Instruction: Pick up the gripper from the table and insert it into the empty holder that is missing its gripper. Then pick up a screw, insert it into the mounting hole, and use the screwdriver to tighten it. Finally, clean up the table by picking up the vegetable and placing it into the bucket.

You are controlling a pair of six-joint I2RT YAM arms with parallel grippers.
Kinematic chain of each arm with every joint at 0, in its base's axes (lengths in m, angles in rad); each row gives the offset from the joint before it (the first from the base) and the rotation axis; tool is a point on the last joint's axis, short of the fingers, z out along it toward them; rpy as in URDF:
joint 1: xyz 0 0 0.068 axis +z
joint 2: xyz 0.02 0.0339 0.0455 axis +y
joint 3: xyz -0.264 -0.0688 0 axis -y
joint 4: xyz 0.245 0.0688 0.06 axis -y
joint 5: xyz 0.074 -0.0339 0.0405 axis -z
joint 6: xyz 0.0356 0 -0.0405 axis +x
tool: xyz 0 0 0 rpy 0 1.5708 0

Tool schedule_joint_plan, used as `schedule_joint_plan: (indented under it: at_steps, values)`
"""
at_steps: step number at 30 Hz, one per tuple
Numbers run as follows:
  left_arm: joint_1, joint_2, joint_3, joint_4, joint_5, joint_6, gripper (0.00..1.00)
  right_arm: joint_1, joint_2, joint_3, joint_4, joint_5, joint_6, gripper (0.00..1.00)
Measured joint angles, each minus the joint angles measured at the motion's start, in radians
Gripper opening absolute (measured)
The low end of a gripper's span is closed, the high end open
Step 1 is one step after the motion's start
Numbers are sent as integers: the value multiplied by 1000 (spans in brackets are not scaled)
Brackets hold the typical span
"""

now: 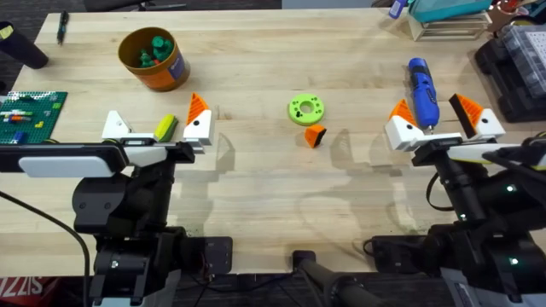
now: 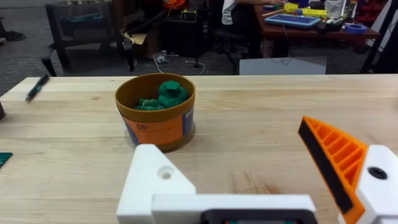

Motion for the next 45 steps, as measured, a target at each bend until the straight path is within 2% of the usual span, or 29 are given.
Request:
schedule_joint_plan:
  at_steps: [18,22,25,29,34,35,36,42,45]
  values:
    - [-2,0,3,-10,0,0,916,0,0,5,-11,0,0,994]
    - [-2,2,66,-124,1,1,916,0,6,61,-91,0,0,994]
    - [-2,43,178,-233,3,11,916,0,39,142,-152,0,0,994]
    - [-2,170,352,-333,3,28,917,0,138,281,-240,0,0,993]
    - [-2,425,600,-471,3,38,917,0,337,489,-395,0,0,994]
    - [-2,574,748,-571,3,46,917,0,466,622,-495,0,0,994]
    - [-2,625,801,-609,3,52,917,0,509,669,-532,0,0,994]
    - [-2,877,1070,-830,3,77,917,0,716,898,-728,0,0,993]
    - [-2,968,1161,-881,0,83,917,0,803,989,-819,0,0,995]
